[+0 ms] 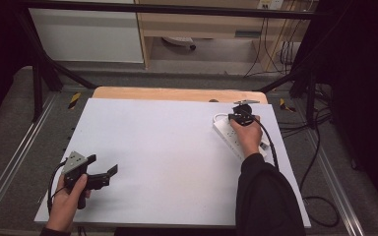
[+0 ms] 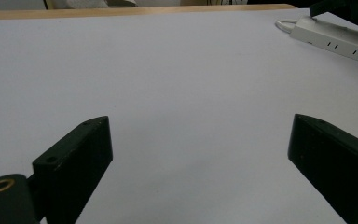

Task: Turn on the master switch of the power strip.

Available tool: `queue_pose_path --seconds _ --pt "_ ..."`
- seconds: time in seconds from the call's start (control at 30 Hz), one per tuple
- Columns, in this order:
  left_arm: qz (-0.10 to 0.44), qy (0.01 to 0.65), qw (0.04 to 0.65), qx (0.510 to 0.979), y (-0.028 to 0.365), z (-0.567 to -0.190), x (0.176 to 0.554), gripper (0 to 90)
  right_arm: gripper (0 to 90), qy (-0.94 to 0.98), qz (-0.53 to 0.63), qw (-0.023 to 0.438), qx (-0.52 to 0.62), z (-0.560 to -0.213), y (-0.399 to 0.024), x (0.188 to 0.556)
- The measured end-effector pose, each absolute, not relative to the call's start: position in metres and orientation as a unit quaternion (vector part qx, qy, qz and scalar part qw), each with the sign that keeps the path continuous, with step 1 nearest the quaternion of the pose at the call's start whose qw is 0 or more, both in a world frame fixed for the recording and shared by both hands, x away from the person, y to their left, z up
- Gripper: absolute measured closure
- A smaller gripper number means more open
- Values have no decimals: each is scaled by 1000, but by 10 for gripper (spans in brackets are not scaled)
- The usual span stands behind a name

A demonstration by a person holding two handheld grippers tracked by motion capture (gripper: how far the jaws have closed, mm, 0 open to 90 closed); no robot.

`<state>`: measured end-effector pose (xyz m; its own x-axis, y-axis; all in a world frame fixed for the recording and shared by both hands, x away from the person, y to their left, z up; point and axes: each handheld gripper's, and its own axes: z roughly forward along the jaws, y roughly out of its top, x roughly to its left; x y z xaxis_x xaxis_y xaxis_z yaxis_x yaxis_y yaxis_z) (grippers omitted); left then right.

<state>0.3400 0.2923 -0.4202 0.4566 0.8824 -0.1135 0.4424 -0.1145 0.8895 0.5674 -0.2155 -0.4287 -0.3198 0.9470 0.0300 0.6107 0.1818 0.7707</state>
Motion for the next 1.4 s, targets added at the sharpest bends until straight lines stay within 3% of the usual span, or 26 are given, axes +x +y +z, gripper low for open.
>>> queue_pose_path --seconds 1.4 --pt "232 466 473 711 292 -421 340 63 900 739 339 235 533 -429 -211 569"
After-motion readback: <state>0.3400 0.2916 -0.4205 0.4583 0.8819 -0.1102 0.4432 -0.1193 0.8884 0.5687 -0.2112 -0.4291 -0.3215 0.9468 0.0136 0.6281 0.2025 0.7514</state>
